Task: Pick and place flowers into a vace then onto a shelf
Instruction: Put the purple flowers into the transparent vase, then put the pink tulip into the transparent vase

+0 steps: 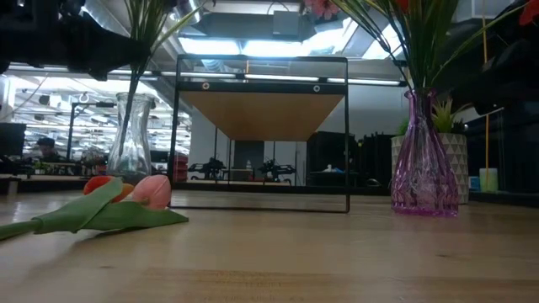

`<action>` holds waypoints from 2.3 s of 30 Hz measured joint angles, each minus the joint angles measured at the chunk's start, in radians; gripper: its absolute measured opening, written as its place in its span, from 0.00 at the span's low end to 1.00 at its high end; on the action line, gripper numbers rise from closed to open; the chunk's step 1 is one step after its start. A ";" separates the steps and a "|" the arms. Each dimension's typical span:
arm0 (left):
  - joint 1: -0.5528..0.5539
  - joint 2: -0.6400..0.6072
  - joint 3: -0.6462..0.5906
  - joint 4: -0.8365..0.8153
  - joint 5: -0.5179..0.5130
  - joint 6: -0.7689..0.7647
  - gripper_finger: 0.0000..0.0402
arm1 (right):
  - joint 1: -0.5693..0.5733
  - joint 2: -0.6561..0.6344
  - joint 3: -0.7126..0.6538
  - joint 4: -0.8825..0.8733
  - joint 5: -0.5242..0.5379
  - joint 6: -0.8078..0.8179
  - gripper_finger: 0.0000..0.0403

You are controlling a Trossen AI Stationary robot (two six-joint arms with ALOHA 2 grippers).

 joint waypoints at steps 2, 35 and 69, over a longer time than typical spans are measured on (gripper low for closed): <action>0.000 0.000 0.000 0.001 -0.003 -0.002 0.14 | 0.000 0.000 0.000 0.000 0.000 0.000 0.00; -0.002 0.000 0.068 -0.120 -0.043 -0.209 0.51 | 0.000 0.000 0.000 -0.001 0.000 0.000 0.00; -0.002 0.017 0.600 -1.463 0.222 -0.885 0.51 | 0.000 0.000 0.000 0.001 0.000 0.003 0.00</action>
